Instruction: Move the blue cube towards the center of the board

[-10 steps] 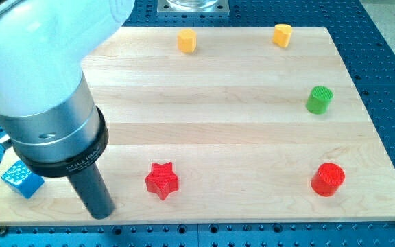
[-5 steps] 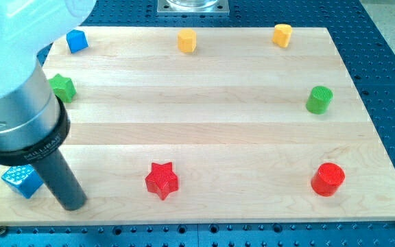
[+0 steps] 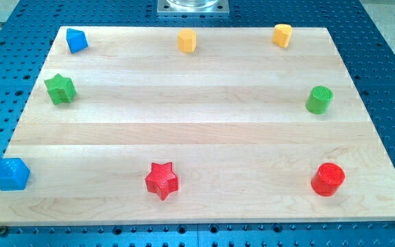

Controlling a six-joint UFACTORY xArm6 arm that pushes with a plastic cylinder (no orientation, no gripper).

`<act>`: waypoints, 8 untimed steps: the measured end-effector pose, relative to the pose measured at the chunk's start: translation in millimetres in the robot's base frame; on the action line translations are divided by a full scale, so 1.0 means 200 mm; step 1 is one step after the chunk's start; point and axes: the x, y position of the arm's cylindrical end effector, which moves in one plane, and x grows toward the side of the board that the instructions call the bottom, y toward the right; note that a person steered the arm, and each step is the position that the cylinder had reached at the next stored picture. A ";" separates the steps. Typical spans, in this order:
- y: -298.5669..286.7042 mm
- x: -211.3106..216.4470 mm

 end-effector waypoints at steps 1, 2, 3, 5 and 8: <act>0.14 0.15; 0.06 -0.13; 0.32 -0.32; 0.26 -0.01; 0.77 -0.82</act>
